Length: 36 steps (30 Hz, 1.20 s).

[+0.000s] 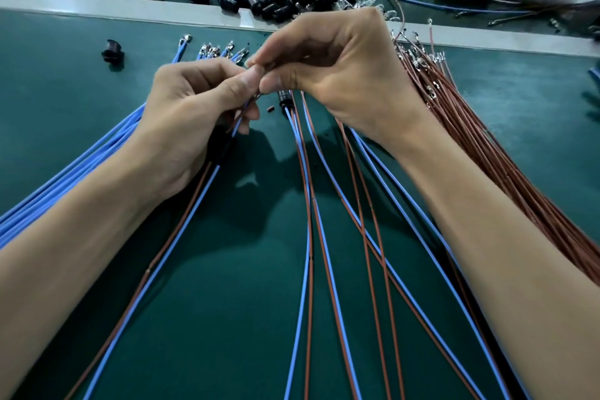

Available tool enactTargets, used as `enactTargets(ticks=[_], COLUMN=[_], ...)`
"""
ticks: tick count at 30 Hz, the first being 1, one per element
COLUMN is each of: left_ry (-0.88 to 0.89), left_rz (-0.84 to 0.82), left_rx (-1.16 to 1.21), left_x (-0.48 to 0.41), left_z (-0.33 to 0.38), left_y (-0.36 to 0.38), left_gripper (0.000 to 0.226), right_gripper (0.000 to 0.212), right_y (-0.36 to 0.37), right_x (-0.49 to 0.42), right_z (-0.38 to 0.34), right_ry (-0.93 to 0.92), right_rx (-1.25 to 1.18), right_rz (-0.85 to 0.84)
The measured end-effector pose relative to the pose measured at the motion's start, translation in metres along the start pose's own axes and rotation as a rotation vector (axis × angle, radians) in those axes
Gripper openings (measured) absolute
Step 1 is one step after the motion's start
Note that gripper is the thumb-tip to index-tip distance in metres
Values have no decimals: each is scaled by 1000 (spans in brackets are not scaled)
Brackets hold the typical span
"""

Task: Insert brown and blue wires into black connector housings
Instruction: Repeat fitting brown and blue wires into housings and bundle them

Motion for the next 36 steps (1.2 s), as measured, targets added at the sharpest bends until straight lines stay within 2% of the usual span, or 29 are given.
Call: enactTargets(ticks=[2, 6, 10, 18, 30, 36], left_ry=[15, 13, -18, 22, 80, 86], left_rz=[-17, -7, 53, -56, -214, -127], left_rx=[6, 59, 89, -149, -369, -361], left_x=[-1, -4, -5, -2, 3, 3], left_z=[-1, -4, -9, -9, -3, -1], left_y=[0, 0, -1, 3, 15, 14], left_gripper=[27, 20, 23, 33, 35, 30], right_gripper=[28, 24, 27, 23, 18, 14], right_y=[0, -2, -4, -25, -51, -57], right_x=[-1, -1, 0, 5, 8, 8], right_z=[-2, -3, -1, 5, 3, 3], right_ry=[1, -4, 25, 137, 113, 118], right_rx=[-3, 32, 23, -75, -49, -51], right_rz=[-22, -52, -71, 20, 107, 117])
Point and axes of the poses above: each hand's wrist, its own x-axis away from the middle knuckle, its own y-axis out of the palm, z = x × y, the point moved 6 cm from there along -x, towards the middle knuckle, and after that the axes turned 5 degrees about -x, right-handed, at the moved point
